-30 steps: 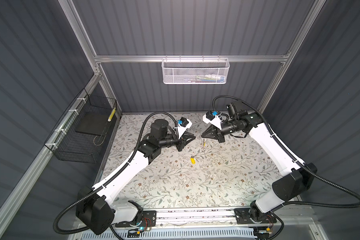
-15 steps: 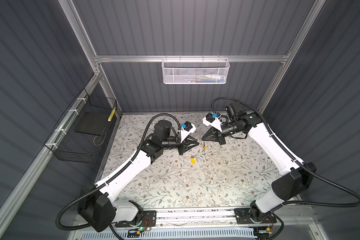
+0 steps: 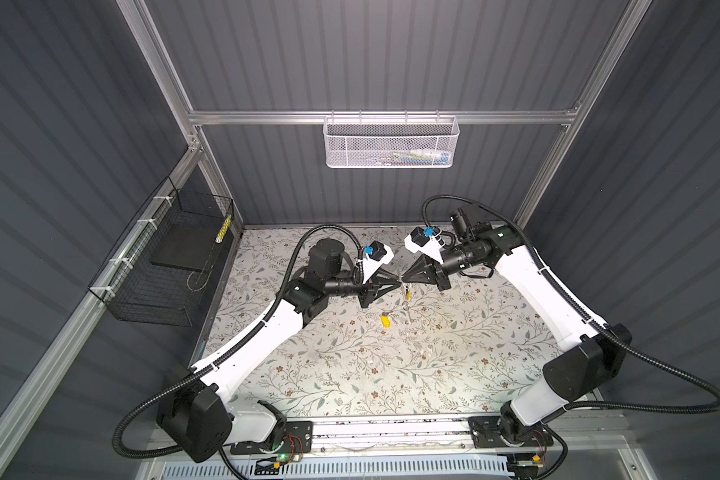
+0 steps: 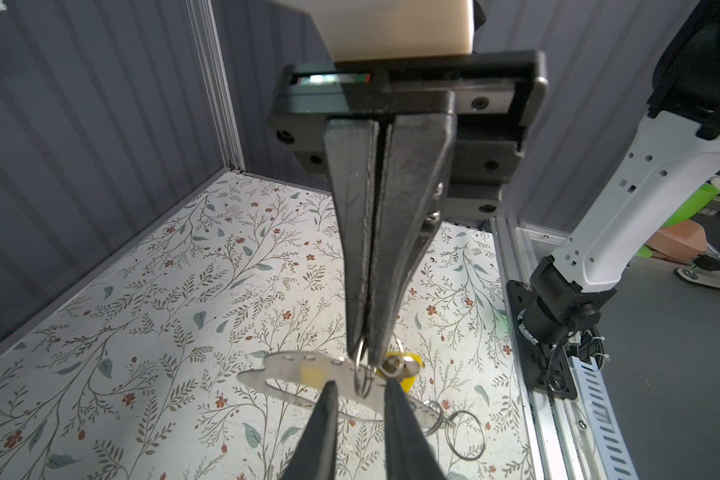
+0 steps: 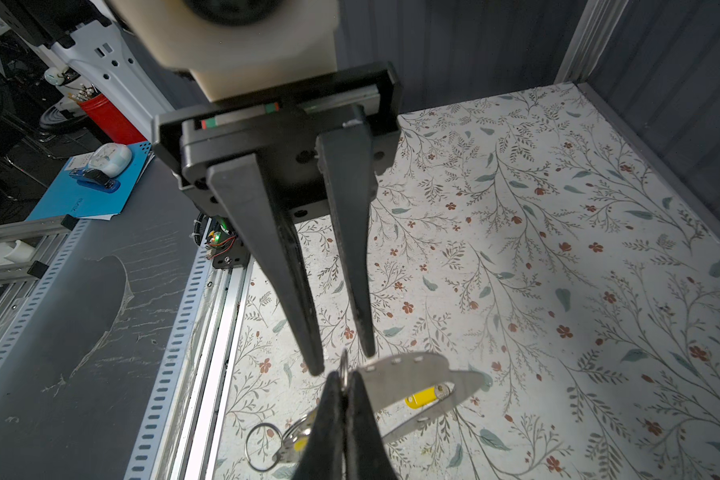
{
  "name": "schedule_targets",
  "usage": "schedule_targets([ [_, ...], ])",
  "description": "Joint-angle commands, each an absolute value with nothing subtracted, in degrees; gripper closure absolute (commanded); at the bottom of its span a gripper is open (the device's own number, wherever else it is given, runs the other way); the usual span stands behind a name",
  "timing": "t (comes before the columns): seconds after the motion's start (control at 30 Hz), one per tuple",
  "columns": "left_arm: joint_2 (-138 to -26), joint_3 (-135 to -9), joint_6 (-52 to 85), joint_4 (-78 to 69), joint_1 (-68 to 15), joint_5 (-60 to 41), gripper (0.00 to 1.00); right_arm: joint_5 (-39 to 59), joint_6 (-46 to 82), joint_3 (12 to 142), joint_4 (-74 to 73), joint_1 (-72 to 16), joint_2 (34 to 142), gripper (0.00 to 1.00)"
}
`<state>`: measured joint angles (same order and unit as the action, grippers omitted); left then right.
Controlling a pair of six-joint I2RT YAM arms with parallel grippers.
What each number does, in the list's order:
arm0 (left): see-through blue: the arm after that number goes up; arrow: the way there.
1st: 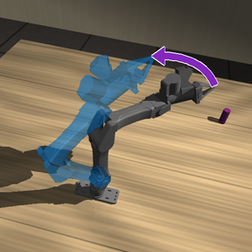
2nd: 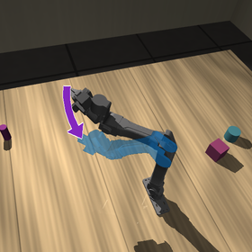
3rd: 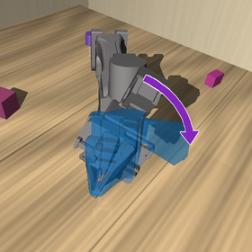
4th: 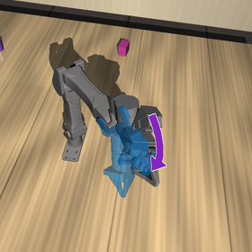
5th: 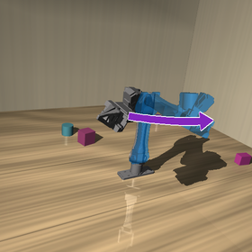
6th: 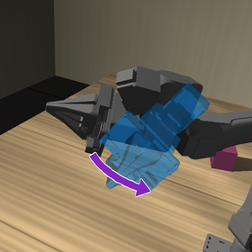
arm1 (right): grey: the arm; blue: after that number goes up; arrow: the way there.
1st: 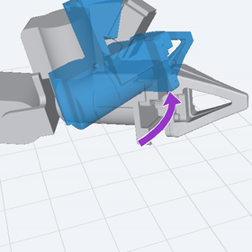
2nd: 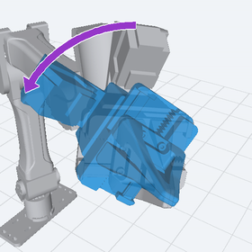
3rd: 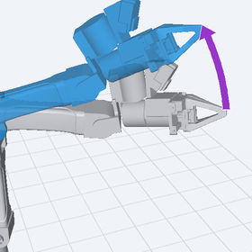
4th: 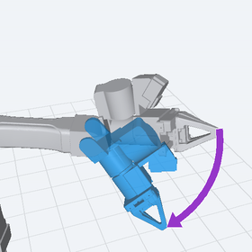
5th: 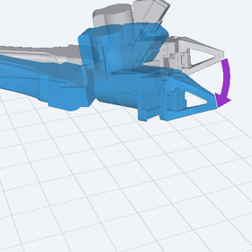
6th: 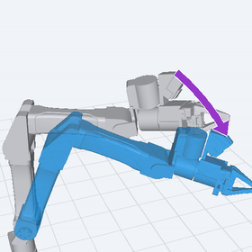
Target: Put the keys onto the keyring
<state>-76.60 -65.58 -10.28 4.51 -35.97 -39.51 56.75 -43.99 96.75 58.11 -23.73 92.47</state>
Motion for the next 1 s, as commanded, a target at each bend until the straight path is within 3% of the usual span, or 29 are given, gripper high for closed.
schedule_targets([
  [0.0, -76.12, -67.16, -9.92, 2.89, -36.21, -40.58, 0.83, 58.61, -44.39, 96.12, 58.46, -24.08, 92.81, 1.0],
  [0.67, -77.96, -67.73, -9.76, 1.71, -36.21, -45.02, 0.93, 59.28, -43.95, 94.91, 56.27, -24.19, 91.8, 1.0],
  [0.97, -79.58, -67.38, -8.09, -0.59, -36.17, -47.78, 0.88, 61.03, -42.46, 91.7, 51.25, -24.15, 89.58, 1.0],
])
